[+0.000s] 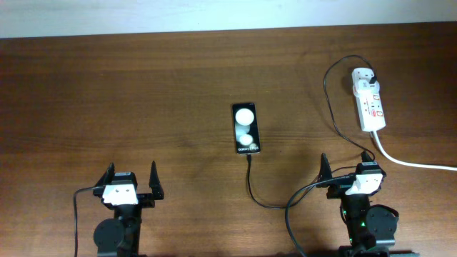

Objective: Plug charger to phone and switch on socket

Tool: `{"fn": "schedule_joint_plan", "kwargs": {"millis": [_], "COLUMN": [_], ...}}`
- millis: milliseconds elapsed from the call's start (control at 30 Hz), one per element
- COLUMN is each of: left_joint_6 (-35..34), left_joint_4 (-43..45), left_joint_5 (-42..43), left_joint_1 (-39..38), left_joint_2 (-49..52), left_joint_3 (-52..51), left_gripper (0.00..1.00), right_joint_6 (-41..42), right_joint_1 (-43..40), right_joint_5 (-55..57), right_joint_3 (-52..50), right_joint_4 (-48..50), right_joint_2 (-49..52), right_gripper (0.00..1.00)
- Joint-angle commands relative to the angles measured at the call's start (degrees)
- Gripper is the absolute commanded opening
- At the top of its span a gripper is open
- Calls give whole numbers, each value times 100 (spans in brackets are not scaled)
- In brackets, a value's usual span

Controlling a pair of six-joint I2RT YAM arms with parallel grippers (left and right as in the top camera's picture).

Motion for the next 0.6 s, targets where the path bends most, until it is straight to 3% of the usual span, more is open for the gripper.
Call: {"fn": "schedule_joint_plan", "kwargs": {"millis": [0, 567], "left_joint_6": [109, 109], "left_joint_4": [7, 7], "left_joint_5": [-57, -57], "left_joint_1": [4, 4], "left_joint_2": [-17, -17], "left_joint_3": [-44, -44], "left_gripper": [99, 99], "right_joint_6": [4, 4], "right_joint_1": [31, 31], "right_joint_5": [87, 87], "right_joint_3": [-35, -35], "right_joint_4": [-22, -22], "right_joint_2": [-59, -59], "right_gripper": [99, 99]}}
